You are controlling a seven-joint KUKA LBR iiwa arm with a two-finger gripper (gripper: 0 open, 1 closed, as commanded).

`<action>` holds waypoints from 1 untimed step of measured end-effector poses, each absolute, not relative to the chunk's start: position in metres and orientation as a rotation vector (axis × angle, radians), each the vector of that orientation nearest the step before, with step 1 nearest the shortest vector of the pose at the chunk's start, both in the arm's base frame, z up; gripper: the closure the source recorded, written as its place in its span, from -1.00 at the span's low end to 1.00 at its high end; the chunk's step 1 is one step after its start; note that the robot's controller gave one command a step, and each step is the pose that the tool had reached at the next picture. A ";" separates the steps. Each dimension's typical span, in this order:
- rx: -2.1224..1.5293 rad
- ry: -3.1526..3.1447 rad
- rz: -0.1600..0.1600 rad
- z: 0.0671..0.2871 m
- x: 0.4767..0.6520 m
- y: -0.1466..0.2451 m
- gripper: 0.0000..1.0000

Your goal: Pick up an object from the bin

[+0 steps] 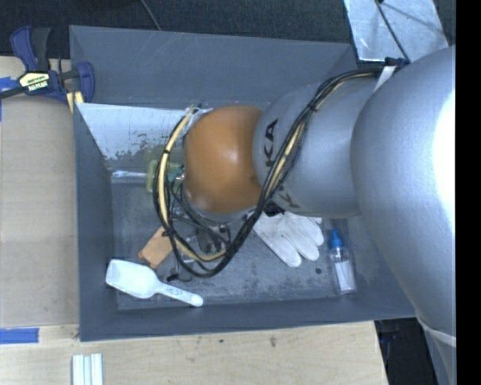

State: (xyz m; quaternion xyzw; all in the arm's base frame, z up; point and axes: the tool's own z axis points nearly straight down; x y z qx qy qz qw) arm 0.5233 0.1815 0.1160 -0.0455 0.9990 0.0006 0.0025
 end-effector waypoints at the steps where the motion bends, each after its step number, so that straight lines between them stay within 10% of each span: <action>1: -0.137 3.140 0.001 0.103 0.519 0.186 -1.00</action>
Offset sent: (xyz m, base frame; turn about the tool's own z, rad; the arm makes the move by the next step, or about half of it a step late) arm -0.0027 -0.0215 -0.0460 -0.1752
